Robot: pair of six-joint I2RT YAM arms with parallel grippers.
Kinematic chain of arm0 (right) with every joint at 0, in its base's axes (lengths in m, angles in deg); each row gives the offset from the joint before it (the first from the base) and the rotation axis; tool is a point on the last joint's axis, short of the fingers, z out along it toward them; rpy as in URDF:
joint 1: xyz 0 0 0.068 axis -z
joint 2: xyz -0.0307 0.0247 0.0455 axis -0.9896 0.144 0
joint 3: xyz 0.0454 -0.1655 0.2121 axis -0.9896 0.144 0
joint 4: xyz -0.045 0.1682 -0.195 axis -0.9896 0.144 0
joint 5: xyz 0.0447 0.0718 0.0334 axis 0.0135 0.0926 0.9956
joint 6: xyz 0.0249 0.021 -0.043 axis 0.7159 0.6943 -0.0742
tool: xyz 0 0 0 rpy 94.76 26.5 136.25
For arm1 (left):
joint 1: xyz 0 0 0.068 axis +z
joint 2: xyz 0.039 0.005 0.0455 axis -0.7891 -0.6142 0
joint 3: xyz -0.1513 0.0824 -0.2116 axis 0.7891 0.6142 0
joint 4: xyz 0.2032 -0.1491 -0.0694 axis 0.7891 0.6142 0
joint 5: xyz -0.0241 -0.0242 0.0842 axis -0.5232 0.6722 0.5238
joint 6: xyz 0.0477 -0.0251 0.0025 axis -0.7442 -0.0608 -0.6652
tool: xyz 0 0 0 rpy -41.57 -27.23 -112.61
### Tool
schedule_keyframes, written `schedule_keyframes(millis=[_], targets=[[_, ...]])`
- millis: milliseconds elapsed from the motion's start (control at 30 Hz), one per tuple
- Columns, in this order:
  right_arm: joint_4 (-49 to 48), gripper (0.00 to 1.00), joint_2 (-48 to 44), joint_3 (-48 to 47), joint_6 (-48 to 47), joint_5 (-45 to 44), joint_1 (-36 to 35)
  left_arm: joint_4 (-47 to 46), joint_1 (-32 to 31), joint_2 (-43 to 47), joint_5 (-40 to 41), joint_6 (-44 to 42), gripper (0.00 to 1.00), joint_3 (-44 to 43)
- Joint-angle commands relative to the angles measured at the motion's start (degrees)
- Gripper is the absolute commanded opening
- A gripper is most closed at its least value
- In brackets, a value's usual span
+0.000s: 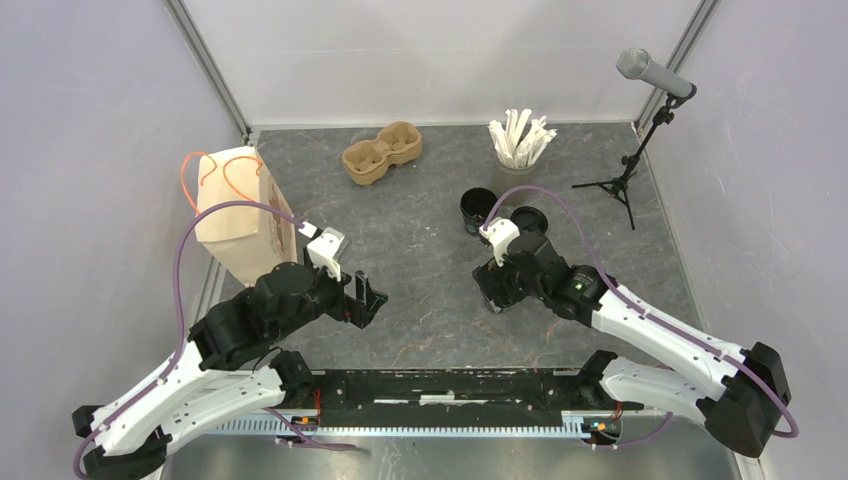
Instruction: Pack the takeout coffee
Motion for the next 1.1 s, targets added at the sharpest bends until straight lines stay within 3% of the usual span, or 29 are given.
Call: schedule_keyframes(millis=[0,467,800,900,1067], targets=[[-1.61,0.98,0.18,-1.30,0.28,-1.24,-0.30,-1.63,-0.14,0.22,0.90,-3.10,1.00,-0.10],[-2.67,0.93,1.56,1.73,0.86,-2.28,-0.37,-1.62,-0.14,0.90,1.13,-3.01,1.00,-0.03],[-0.62,0.92,0.15,3.03,2.77,-9.83,0.58,-1.45,-0.14,1.69,1.15,-2.97,1.00,0.02],[-0.48,0.93,-0.98,4.30,3.18,-10.42,4.53,-1.47,-0.14,1.93,0.81,-2.93,1.00,0.06],[-1.00,0.91,-2.75,5.91,2.19,-5.94,16.78,-0.92,-0.14,2.55,0.25,-2.67,1.00,0.15]])
